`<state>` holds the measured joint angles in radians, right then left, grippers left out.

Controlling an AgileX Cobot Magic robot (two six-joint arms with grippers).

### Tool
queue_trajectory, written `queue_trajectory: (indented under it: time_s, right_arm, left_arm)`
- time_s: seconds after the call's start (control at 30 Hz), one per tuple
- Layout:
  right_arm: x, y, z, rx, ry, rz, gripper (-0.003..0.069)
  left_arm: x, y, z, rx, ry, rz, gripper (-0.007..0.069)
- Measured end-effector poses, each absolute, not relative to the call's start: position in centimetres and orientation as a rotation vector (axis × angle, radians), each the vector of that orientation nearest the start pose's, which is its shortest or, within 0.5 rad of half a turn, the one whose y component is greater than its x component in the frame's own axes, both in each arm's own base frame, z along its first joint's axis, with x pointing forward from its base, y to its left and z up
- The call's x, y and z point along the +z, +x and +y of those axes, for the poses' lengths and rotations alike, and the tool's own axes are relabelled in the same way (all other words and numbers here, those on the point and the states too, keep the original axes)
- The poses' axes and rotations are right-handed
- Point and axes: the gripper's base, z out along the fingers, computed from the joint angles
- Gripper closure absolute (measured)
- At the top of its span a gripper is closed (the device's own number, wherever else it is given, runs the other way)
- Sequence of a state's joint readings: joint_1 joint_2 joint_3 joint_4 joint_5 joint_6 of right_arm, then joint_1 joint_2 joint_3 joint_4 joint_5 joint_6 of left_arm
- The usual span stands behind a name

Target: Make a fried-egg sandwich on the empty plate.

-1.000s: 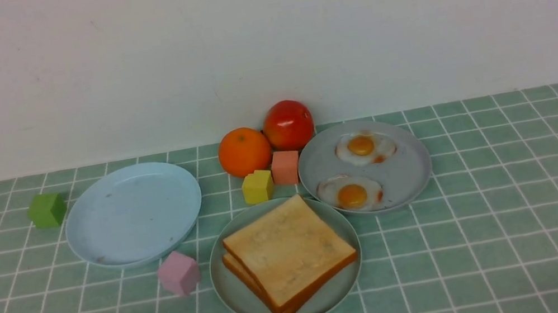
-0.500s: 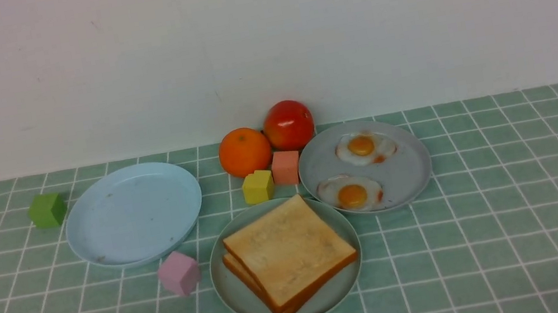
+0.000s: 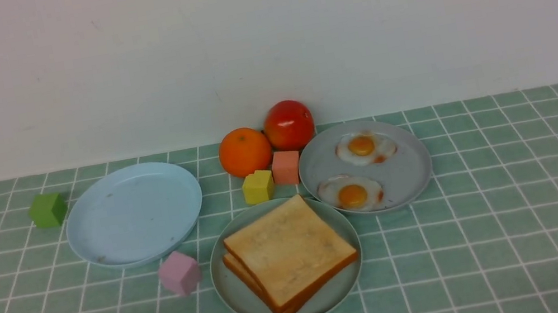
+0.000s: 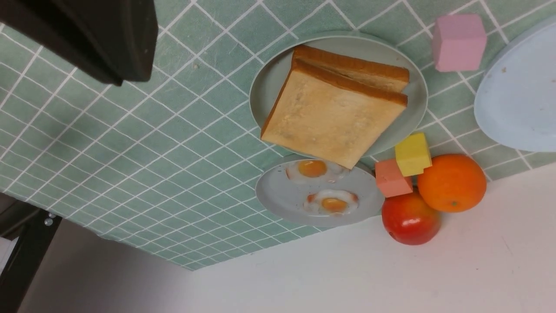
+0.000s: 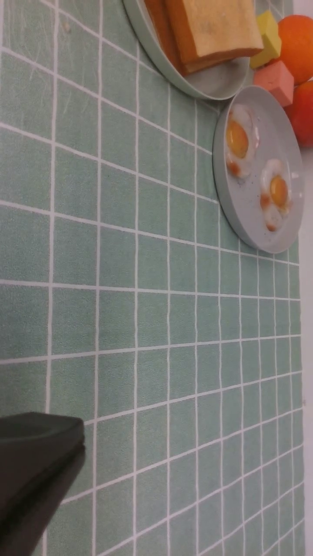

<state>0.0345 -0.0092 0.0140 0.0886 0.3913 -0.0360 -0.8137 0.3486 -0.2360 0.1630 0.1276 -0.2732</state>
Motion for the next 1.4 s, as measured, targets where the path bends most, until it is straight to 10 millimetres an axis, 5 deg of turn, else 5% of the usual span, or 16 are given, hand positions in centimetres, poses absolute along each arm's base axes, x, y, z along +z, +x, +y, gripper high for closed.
queue_trajectory:
  time_s: [0.23,0.4,0.53,0.7,1.4]
  right_arm:
    - [17.4,5.2,0.5,0.085,-0.015,1.879,0.0655]
    - [17.4,5.2,0.5,0.084,-0.016,1.879,0.0652]
    - [17.4,5.2,0.5,0.084,-0.016,1.877,0.0649]
    - [17.4,5.2,0.5,0.084,-0.016,1.877,0.0645]
    - [17.4,5.2,0.5,0.084,-0.016,1.876,0.0631]
  left_arm:
    - [24.8,6.1,-3.8,-0.608,0.260,1.623,0.0638]
    - [22.3,5.5,-1.3,-0.372,0.002,1.559,0.0638]
    - [19.1,5.6,-0.3,-0.228,-0.157,1.667,0.0638]
    - [17.0,5.3,-0.1,-0.182,-0.219,1.865,0.0638]
    - [17.0,5.3,-0.1,-0.186,-0.222,1.868,0.0638]
